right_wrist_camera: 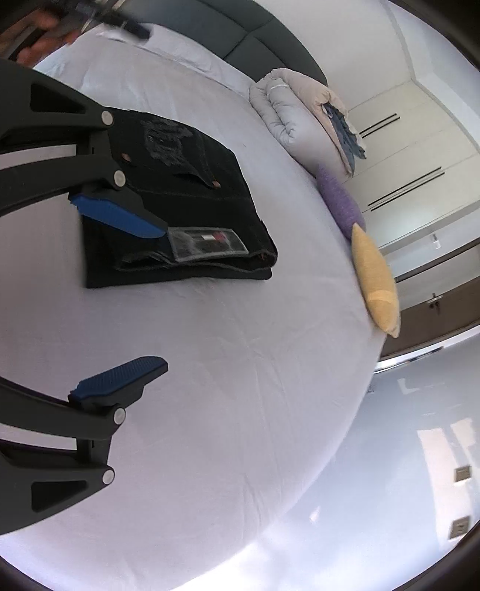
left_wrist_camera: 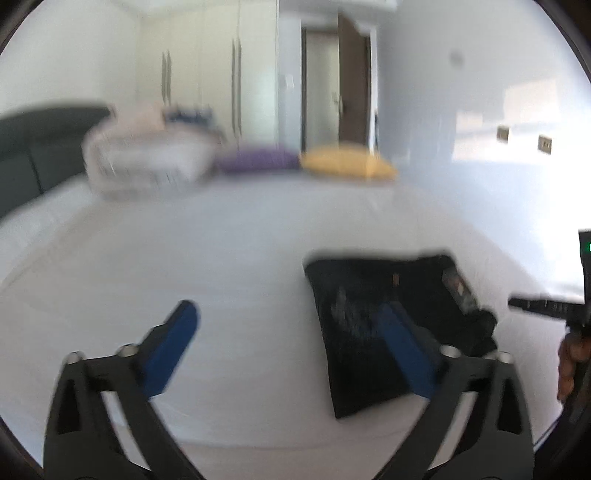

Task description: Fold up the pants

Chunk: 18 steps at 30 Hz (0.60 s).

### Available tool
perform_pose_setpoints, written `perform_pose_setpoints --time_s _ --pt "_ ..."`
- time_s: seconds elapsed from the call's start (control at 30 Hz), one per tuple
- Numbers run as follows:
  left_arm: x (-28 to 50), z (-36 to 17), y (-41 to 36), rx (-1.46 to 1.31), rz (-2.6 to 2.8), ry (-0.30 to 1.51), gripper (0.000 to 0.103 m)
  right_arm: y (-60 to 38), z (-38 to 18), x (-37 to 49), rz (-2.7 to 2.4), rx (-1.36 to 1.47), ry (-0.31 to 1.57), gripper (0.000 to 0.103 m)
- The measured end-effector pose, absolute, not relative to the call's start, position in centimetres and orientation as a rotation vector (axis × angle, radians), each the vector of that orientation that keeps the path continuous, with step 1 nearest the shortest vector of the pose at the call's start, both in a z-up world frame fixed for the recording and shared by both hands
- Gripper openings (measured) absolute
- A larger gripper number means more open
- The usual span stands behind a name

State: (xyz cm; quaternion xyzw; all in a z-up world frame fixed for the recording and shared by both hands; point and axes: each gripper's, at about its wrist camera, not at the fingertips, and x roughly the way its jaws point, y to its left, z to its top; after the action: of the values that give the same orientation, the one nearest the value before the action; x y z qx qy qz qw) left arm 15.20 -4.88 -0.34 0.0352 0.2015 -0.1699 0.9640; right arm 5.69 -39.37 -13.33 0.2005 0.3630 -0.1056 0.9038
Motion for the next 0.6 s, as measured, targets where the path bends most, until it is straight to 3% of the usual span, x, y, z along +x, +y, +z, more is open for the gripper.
perform_pose_setpoints --time_s 0.1,0.27,0.6 --pt "11.1 2.9 -4.1 0.084 -0.289 0.256 0.103 -37.9 -11.9 3.4 -0.241 0.375 0.694 0.082" --pt "6.5 7.0 -2.5 0.027 -0.244 0.156 0.103 -35.2 -7.3 -1.1 -0.33 0.252 0.499 0.103" --pt "-0.9 10.7 -2.7 0.17 -0.249 0.105 0.103 -31.0 2.6 -7.7 -0.341 0.049 0.195 0.103"
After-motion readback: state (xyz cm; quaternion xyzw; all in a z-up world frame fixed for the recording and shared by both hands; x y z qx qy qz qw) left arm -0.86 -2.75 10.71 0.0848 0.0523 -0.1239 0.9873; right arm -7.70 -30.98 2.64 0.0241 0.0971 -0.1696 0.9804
